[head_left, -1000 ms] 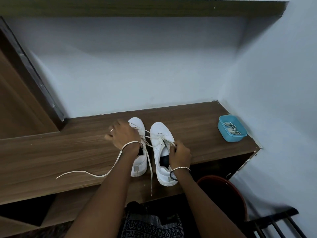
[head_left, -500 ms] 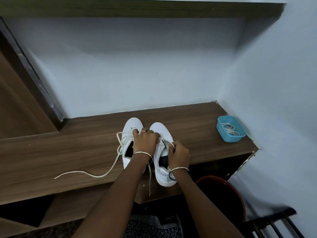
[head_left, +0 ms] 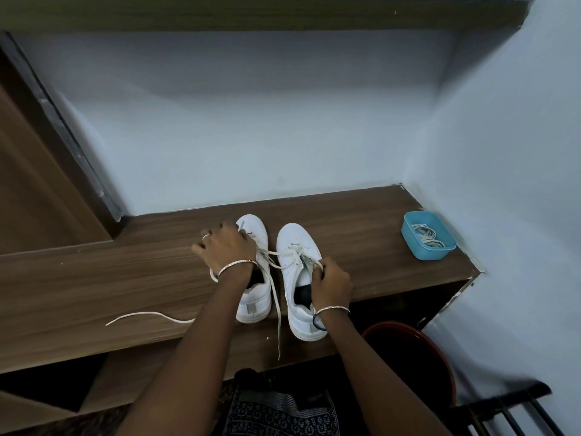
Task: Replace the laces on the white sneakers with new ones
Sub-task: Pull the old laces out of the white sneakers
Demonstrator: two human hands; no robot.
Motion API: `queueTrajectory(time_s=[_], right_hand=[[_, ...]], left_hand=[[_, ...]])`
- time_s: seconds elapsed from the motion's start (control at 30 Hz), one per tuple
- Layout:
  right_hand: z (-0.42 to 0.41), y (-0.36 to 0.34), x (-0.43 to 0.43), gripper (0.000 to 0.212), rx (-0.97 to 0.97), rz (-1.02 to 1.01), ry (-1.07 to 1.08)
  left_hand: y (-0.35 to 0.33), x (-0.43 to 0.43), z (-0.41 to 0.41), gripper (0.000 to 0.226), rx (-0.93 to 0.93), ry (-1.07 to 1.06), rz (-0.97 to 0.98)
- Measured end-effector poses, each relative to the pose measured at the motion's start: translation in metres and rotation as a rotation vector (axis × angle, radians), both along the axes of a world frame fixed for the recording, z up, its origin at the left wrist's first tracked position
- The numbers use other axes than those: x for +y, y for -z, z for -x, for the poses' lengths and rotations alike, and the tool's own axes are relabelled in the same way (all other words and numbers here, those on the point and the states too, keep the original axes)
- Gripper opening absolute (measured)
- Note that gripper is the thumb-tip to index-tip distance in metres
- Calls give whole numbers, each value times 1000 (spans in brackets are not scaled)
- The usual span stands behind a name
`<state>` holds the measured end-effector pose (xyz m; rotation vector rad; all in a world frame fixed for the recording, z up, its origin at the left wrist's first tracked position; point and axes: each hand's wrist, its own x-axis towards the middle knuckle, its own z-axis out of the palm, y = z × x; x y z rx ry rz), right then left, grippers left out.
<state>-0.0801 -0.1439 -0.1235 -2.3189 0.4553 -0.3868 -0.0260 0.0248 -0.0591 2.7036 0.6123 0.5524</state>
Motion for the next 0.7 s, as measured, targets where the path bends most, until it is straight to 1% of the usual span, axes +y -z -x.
queueTrajectory(time_s=[0.07, 0.1, 0.17, 0.2, 0.27, 0.33, 0.37, 0.43, 0.47, 0.57, 0.7], right_hand=[[0, 0, 0, 15, -2, 6, 0], [0, -1, 0, 15, -1, 8, 1], [1, -2, 0, 15, -1, 9, 1], [1, -3, 0, 16, 2, 20, 0], [2, -5, 1, 17, 20, 54, -15], [2, -9, 1, 19, 44, 87, -55], [2, -11, 2, 24, 45, 111, -82], [1, -14, 2, 34, 3, 186, -170], [0, -15, 2, 36, -21, 231, -223], [-10, -17, -2, 35, -23, 339, -365], [-25, -19, -2, 29, 35, 490, -459]], left_hand=[[2, -9, 8, 29, -28, 60, -26], [4, -14, 14, 32, -73, 129, -23], [12, -29, 28, 31, -169, 346, 31], [18, -37, 37, 29, -181, 446, 76], [28, -54, 54, 25, -124, 546, 167], [37, -65, 64, 22, -36, 551, 192], [39, -67, 67, 22, 1, 537, 189], [40, -67, 68, 19, 58, 489, 172], [40, -67, 68, 17, 76, 467, 156], [39, -66, 72, 14, 91, 435, 124], [38, -64, 73, 14, 117, 424, 121]])
